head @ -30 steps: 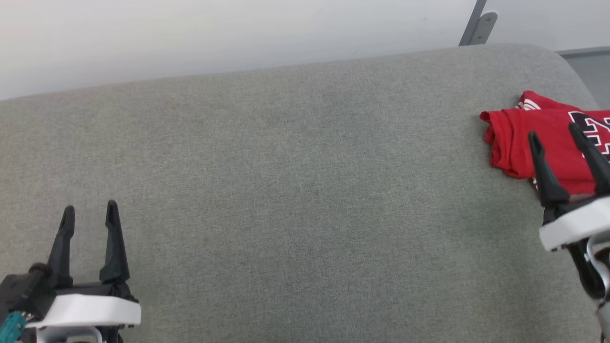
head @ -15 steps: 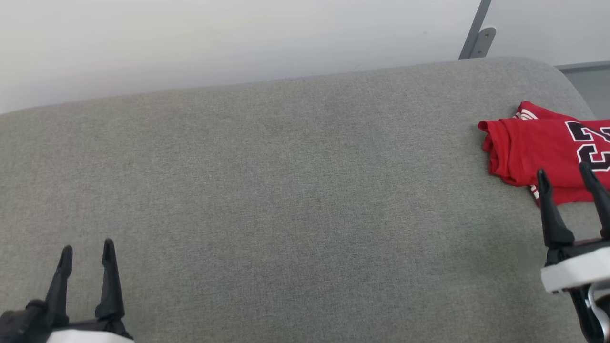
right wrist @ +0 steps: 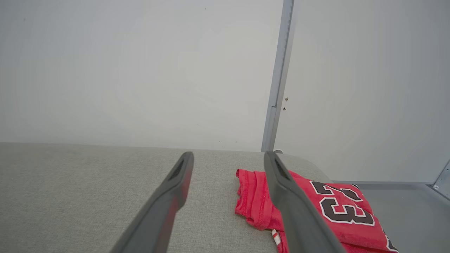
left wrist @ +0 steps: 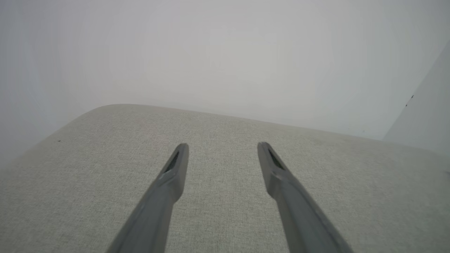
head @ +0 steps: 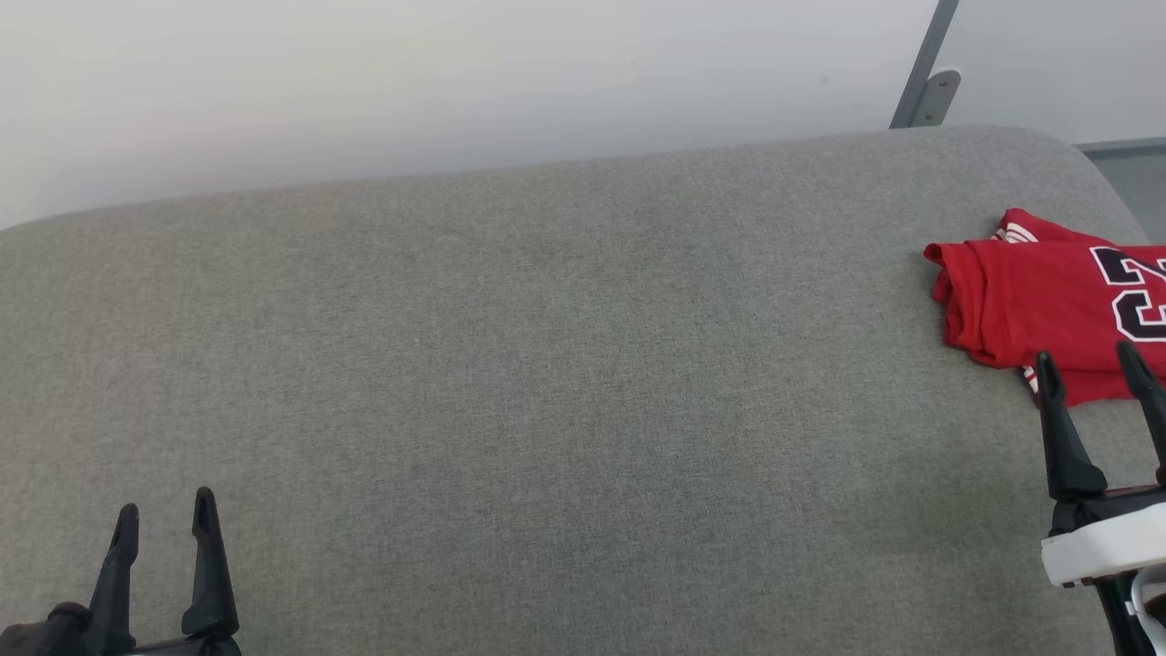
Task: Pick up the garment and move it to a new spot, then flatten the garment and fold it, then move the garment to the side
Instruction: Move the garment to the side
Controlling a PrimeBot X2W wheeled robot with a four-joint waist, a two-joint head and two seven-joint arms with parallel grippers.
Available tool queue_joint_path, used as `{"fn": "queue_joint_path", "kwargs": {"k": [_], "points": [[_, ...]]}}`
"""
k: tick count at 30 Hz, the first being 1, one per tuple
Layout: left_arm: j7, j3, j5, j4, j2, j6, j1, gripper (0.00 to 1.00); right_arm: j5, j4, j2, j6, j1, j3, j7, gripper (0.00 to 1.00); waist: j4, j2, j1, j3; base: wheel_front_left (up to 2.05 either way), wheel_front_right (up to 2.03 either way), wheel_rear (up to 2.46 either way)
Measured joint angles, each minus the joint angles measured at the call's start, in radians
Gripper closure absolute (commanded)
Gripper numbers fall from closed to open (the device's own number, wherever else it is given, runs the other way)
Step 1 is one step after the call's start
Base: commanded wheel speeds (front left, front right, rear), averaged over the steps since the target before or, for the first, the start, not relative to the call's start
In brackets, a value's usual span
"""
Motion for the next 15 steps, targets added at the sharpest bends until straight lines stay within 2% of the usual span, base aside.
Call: {"fn": "queue_joint_path", "kwargs": {"k": [15], "points": [[0.000, -0.001, 0.010, -0.005, 0.001, 0.000, 0.012, 0.00, 0.009, 0.020, 0.005, 0.000, 0.018, 0.014, 0.000, 0.00, 0.031, 0.0000, 0.0000, -0.023, 0.00, 0.00, 0.00]]}}
